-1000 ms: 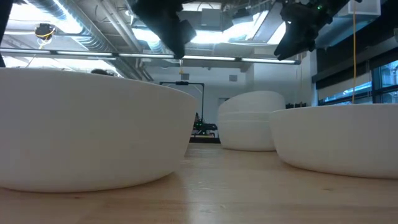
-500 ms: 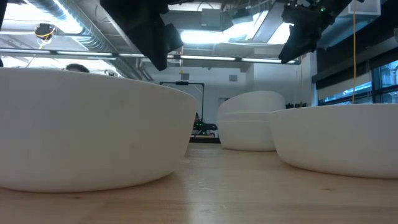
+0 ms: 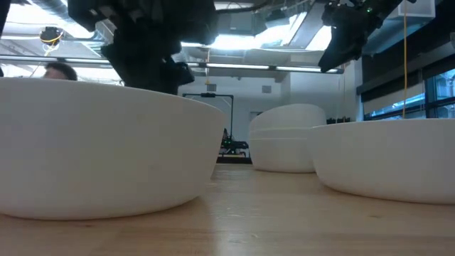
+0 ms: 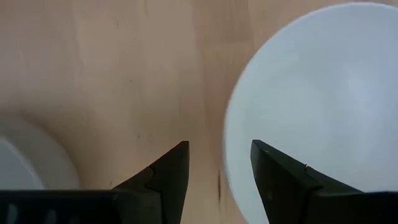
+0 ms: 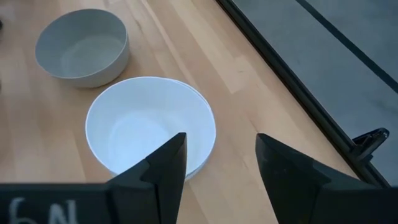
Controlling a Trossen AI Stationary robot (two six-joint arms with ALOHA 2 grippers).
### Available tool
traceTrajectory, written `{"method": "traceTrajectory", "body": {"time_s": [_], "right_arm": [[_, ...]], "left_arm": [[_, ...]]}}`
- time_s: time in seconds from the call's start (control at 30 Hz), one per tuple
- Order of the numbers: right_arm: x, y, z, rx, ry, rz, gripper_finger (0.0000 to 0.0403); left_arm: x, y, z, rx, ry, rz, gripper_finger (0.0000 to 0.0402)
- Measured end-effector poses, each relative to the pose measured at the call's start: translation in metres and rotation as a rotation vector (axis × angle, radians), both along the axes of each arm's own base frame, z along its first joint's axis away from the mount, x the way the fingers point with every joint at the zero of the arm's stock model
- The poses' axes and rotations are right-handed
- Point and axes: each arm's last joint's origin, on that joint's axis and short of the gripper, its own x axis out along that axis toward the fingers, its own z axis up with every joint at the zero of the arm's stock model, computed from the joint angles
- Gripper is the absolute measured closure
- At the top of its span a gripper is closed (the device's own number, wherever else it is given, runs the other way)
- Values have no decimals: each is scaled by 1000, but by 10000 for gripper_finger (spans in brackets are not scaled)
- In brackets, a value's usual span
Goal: Nest bowls inside each other
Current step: Stack the white bowl on top of the white bowl
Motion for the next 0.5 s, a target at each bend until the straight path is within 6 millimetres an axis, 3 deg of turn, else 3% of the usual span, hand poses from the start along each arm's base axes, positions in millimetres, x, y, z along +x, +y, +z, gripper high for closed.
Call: {"method": "traceTrajectory", "body": {"time_s": [0.23, 0.5], "right_arm": [[0, 0, 0, -1, 1, 2, 210], [0, 0, 0, -4, 3, 4, 210]], "left_arm": [[6, -1, -19, -12, 52, -4, 236], [8, 2, -21, -13, 50, 5, 268]]}}
